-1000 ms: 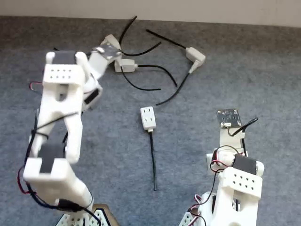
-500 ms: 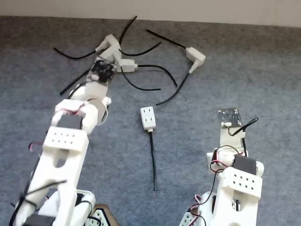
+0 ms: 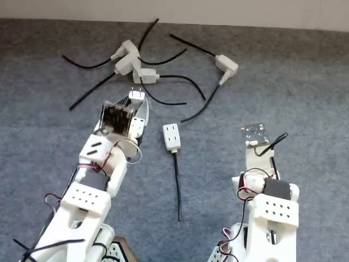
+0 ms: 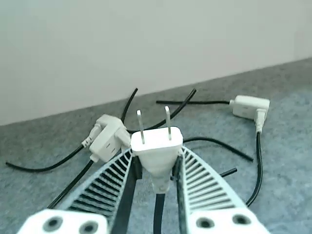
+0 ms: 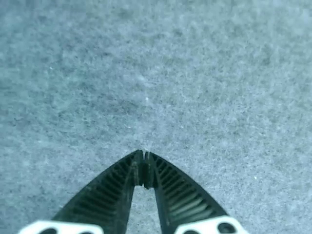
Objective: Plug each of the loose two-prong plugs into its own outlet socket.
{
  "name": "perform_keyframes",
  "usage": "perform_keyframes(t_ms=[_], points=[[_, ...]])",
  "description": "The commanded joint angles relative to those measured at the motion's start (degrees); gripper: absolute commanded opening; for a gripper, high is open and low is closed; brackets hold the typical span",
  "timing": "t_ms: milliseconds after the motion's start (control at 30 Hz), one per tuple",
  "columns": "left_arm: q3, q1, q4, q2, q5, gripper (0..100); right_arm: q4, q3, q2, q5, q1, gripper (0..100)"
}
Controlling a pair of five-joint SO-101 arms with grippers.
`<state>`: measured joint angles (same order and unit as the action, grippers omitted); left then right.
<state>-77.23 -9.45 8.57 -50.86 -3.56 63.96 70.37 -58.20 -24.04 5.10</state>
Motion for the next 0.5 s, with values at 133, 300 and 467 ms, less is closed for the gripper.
perform_keyframes(t_ms=[133, 300, 467], points=[[-10.5, -5.9, 12.0, -15.3, 4.7, 0, -0.5, -10.1, -0.9, 0.7, -5.6, 1.5], [-18.5, -6.5, 15.0, -29.2, 10.2, 1, -0.5, -18.8, -1.0, 0.7, -11.3, 0.6], [-20.4, -7.0, 7.0, -40.4, 10.3, 1, -0.4, -26.9, -1.0, 0.7, -19.3, 0.6]])
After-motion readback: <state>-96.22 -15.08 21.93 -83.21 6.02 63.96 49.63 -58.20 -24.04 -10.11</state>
